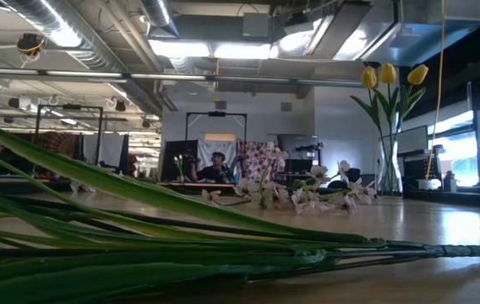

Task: Sort flowers into vase by color
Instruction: Put the red tulip into the white crystal vase

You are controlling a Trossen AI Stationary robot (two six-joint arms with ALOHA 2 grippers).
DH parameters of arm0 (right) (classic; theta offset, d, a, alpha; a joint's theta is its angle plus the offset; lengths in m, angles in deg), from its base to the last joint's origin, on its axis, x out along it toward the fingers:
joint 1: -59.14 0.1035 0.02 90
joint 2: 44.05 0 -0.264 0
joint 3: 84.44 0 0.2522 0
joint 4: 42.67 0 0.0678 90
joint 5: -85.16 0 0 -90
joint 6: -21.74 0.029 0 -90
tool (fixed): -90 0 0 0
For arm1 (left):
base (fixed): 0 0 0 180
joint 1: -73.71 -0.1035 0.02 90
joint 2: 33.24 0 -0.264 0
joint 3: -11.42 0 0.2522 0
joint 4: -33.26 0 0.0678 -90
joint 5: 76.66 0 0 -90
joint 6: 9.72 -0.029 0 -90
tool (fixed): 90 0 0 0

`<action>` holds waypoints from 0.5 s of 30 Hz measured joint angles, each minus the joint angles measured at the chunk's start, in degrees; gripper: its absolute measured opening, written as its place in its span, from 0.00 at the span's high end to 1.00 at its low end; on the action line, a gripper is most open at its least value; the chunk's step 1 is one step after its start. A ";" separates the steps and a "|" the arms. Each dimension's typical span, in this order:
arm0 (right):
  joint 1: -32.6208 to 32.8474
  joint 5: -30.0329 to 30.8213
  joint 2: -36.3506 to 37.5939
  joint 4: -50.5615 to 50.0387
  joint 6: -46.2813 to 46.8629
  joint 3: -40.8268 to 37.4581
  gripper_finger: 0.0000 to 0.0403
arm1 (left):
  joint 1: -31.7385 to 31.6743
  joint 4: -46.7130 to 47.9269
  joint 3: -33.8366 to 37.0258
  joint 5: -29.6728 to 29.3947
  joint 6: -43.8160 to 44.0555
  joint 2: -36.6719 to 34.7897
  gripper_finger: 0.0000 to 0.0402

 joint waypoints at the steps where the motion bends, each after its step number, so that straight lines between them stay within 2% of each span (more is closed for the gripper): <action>1: 0.76 0.42 0.00 1.56 0.09 -1.26 1.00 | 0.00 0.00 0.00 0.00 0.00 0.00 0.63; 3: 2.40 1.06 0.08 4.33 -0.04 -3.02 1.00 | 0.00 0.00 0.00 0.00 0.02 0.00 0.63; 9: 5.56 2.30 0.12 3.22 -2.48 -3.70 1.00 | -0.43 0.00 0.00 0.00 -1.08 -0.02 0.63; 15: 8.38 5.35 0.09 -6.85 -9.27 -3.70 0.98 | -1.77 0.00 0.00 -0.11 -1.53 -0.02 0.63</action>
